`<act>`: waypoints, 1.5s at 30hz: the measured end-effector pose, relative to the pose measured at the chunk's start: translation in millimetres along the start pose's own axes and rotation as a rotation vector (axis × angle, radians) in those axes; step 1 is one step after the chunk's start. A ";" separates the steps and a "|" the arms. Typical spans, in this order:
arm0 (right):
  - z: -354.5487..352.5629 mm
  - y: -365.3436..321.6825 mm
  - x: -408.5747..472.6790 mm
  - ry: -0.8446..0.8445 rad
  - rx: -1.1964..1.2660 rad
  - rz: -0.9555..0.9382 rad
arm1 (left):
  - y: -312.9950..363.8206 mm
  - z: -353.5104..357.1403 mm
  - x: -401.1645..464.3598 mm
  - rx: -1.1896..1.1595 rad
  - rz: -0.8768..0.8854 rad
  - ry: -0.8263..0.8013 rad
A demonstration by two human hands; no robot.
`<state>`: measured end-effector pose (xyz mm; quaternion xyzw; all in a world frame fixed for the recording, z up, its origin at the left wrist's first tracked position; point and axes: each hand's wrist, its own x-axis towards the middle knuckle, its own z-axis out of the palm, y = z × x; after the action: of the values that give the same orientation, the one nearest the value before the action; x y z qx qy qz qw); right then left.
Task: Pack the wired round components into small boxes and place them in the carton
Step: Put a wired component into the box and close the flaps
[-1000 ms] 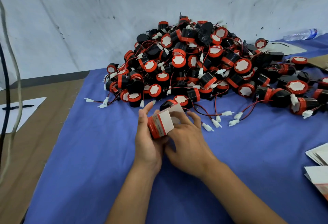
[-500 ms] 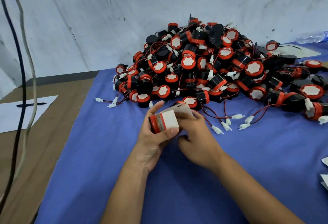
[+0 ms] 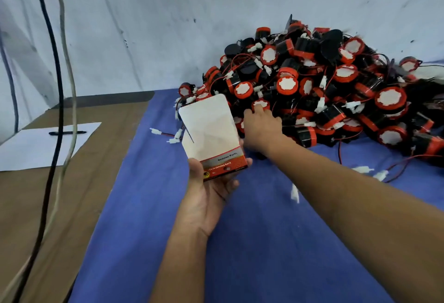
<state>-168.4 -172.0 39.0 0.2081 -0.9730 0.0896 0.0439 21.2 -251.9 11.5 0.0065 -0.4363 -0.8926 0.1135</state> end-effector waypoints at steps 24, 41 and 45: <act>-29.1 70.0 -212.0 0.898 0.682 -0.370 | -41.1 14.5 3.7 1.256 0.128 -0.149; -13.9 54.1 -205.9 0.445 0.278 -0.244 | -34.6 13.7 0.6 1.139 0.000 -0.160; -18.0 45.3 -207.7 0.417 0.230 -0.248 | -35.4 15.4 -2.6 1.170 0.037 -0.153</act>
<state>2.6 -45.4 24.1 0.3062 -0.8935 0.2346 0.2300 15.0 -218.4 -6.9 -0.0041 -0.8630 -0.4996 0.0749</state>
